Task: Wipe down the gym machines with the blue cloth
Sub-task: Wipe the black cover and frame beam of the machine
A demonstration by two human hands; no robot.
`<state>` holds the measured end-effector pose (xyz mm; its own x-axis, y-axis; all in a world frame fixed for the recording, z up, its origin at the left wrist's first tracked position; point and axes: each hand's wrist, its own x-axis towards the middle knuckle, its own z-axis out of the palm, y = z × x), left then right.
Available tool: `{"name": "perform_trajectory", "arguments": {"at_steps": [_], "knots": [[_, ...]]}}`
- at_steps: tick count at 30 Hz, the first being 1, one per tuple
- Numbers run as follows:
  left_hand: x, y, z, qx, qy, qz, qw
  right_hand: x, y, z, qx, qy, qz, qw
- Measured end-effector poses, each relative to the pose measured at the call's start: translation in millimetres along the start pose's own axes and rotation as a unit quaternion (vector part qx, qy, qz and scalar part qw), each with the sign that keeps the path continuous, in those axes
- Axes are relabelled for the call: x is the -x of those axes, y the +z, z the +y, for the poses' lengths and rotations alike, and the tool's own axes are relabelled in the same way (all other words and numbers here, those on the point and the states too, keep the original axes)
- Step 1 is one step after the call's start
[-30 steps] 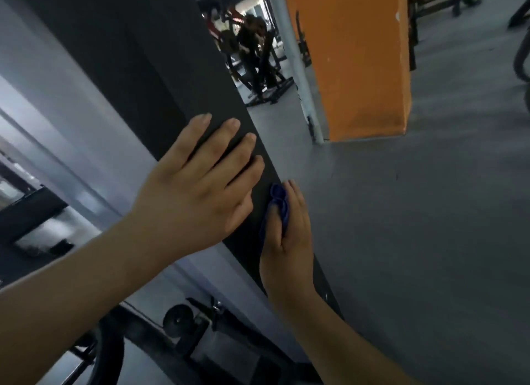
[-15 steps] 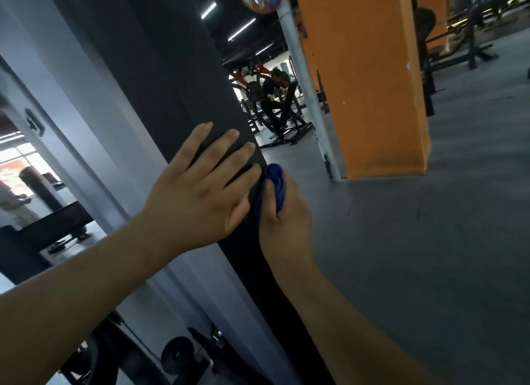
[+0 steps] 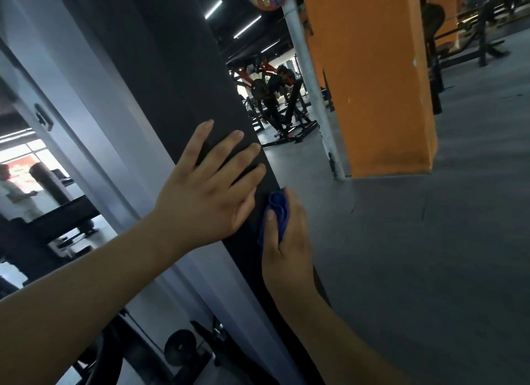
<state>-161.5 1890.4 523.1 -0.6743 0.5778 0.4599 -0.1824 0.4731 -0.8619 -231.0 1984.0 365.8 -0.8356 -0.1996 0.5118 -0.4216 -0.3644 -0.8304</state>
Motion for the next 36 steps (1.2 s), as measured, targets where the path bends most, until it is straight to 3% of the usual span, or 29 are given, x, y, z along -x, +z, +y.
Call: {"name": "perform_trajectory", "arguments": {"at_steps": [4, 7, 12, 19, 30, 36], "knots": [[0, 0, 2, -0.001, 0.004, 0.004, 1.0, -14, 10, -9, 0.005, -0.002, 0.025, 1.0], [0, 1, 1, -0.005, 0.003, 0.012, 1.0, -20, 16, -15, 0.023, -0.052, 0.02, 0.998], [2, 3, 0, -0.001, 0.01, 0.013, 1.0, 55, 14, 20, 0.143, -0.109, 0.009, 0.984], [5, 3, 2, 0.004, 0.007, 0.025, 1.0, 43, 12, 24, 0.235, -0.176, -0.005, 0.956], [14, 0, 17, 0.023, 0.008, -0.002, 1.0, 61, 8, 45, 0.25, -0.203, -0.019, 0.947], [34, -5, 35, 0.05, 0.032, -0.036, 0.998, 91, -9, 76, 0.232, -0.133, -0.03, 0.963]]}}
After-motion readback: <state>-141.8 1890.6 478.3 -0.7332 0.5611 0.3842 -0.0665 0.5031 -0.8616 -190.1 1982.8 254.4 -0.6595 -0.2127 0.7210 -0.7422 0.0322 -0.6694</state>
